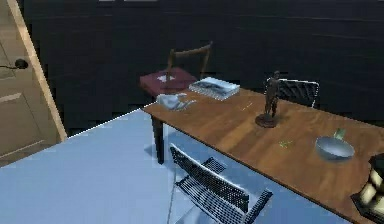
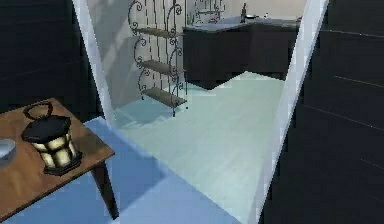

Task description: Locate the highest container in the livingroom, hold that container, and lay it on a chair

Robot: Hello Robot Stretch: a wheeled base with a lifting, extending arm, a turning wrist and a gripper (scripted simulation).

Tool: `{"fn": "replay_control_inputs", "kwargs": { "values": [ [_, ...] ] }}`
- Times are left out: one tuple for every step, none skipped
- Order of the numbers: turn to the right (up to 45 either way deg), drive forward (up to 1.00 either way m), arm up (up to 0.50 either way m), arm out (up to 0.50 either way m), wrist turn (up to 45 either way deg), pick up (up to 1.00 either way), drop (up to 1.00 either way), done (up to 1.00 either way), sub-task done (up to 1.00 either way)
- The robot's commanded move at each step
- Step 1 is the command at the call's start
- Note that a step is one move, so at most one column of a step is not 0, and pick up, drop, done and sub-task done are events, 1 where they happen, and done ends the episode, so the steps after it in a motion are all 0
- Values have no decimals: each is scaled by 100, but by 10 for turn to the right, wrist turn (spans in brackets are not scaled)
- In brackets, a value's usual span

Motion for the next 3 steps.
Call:
{"fn": "replay_control_inputs", "kwargs": {
  "values": [
    [390, 0, 0, 0, 0, 0, 0, 0, 0],
    [0, 60, 0, 0, 0, 0, 0, 0, 0],
    [-450, 0, 0, 0, 0, 0, 0, 0, 0]
  ]
}}
